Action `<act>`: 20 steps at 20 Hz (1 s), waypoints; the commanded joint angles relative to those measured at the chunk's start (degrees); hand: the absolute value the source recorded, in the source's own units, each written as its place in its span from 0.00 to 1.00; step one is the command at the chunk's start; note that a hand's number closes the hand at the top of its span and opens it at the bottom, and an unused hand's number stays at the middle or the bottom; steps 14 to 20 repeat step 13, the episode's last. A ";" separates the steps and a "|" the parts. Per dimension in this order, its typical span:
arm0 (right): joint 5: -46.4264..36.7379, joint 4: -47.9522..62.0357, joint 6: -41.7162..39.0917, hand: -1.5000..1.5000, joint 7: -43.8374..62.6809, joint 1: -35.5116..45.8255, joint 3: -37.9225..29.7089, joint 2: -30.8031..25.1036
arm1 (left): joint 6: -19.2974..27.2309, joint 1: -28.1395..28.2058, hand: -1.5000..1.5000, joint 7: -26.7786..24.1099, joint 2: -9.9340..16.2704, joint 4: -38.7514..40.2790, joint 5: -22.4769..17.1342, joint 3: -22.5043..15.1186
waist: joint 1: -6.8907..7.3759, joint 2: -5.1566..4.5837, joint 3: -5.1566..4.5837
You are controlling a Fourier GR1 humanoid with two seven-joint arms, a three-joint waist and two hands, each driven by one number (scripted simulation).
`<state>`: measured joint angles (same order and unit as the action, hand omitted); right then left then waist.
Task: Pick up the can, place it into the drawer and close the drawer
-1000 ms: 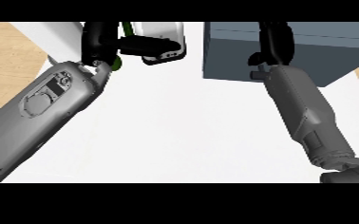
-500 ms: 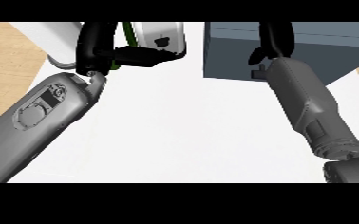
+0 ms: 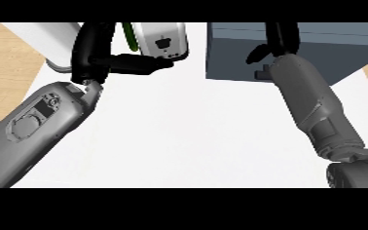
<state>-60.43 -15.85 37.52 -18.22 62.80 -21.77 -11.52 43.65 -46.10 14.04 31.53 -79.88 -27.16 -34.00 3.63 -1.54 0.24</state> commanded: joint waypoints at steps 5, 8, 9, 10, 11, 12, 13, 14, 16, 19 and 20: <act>14.93 -3.10 -4.81 0.00 -7.19 5.03 -11.73 4.99 | -0.65 3.53 0.00 -2.28 0.50 -0.08 0.98 0.74 | 0.29 0.16 0.00; 19.78 -3.72 -9.00 0.00 -9.07 5.31 -15.26 6.72 | 0.44 4.46 0.00 -0.47 2.00 -2.50 1.37 1.07 | -0.55 1.25 -0.03; 19.92 -2.94 -7.96 0.00 -7.70 6.07 -15.72 6.94 | -0.61 3.89 0.00 -0.03 2.62 -2.69 0.42 2.53 | 0.07 0.78 -0.08; 20.89 -3.16 -10.76 0.00 -8.67 6.59 -16.19 5.70 | -0.81 5.46 0.00 -1.93 1.93 -1.79 0.86 2.68 | -0.88 0.82 -0.15; 21.17 -2.56 -11.03 0.00 -9.54 6.14 -16.56 5.02 | -0.20 8.60 0.00 -2.20 1.88 -6.04 1.30 1.05 | 0.34 0.84 -0.14; 20.85 -1.96 -9.96 0.00 -7.86 7.88 -16.47 5.17 | -0.15 5.28 0.00 -0.09 1.47 -3.87 1.49 1.85 | -0.21 0.56 -0.13; 20.93 -1.99 -10.69 0.00 -10.02 6.23 -16.13 5.14 | 0.71 10.20 0.00 -2.59 0.81 -5.81 2.13 1.21 | -0.50 0.82 -0.18; 20.93 -1.99 -10.69 0.00 -10.02 6.23 -16.13 5.14 | 0.71 10.20 0.00 -2.59 0.81 -5.81 2.13 1.21 | -0.50 0.82 -0.18; 20.93 -1.99 -10.69 0.00 -10.02 6.23 -16.13 5.14 | 0.71 10.20 0.00 -2.59 0.81 -5.81 2.13 1.21 | -0.50 0.82 -0.18; 20.93 -1.99 -10.69 0.00 -10.02 6.23 -16.13 5.14 | 0.71 10.20 0.00 -2.59 0.81 -5.81 2.13 1.21 | -0.50 0.82 -0.18; 20.93 -1.99 -10.69 0.00 -10.02 6.23 -16.13 5.14 | 0.71 10.20 0.00 -2.59 0.81 -5.81 2.13 1.21 | -0.50 0.82 -0.18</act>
